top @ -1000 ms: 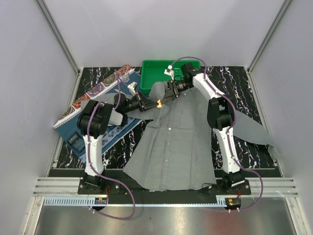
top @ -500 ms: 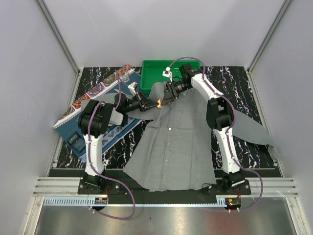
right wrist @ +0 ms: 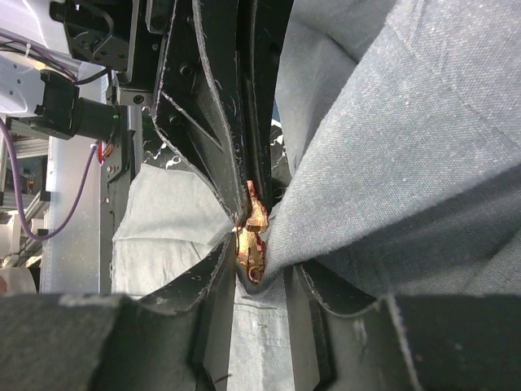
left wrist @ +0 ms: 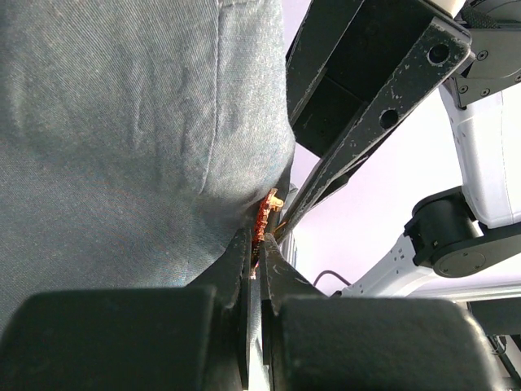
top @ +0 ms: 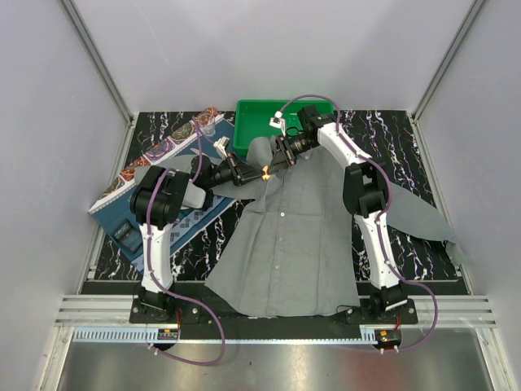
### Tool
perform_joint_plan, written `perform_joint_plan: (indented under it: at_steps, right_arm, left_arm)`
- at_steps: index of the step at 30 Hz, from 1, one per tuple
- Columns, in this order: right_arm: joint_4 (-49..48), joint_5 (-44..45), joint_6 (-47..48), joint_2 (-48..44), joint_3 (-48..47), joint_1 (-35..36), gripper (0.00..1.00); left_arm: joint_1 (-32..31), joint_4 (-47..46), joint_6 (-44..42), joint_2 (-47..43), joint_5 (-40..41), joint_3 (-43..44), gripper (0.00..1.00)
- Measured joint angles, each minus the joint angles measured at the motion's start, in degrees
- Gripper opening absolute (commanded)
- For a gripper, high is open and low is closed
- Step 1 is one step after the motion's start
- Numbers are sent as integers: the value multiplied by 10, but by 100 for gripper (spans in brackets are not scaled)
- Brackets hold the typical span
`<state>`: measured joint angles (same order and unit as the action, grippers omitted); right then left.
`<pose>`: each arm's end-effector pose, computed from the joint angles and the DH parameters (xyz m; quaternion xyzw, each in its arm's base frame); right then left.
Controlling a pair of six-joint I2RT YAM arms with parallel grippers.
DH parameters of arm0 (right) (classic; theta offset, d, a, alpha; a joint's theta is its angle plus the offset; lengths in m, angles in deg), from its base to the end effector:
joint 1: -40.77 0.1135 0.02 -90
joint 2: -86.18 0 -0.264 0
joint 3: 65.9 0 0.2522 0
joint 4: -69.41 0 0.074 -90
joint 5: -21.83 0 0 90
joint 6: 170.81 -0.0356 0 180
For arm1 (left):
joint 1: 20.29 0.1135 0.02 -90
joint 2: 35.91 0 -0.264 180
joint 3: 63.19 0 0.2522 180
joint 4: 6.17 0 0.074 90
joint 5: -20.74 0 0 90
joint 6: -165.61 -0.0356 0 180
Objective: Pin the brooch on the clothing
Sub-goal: Pin the brooch onto the flattened clothing.
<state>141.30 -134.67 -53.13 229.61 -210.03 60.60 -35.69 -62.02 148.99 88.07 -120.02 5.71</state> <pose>0.4712 0.2046 0.1904 -0.4144 0.7191 0.5303 0.1734 0.3864 -0.1350 0.1269 -0.0407 0.7029 -0.6650 0.2490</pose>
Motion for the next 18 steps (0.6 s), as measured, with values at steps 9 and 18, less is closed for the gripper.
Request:
perform_joint_plan:
  at_steps: [9,18]
  right_arm:
    - [0,9,-17,0,0,0,30]
    - [-30,38,-42,-6,19,3,34]
  left_arm:
    - [-3,0,-9,0,4,0,0]
    - [-5,0,-14,0,23,-9,0]
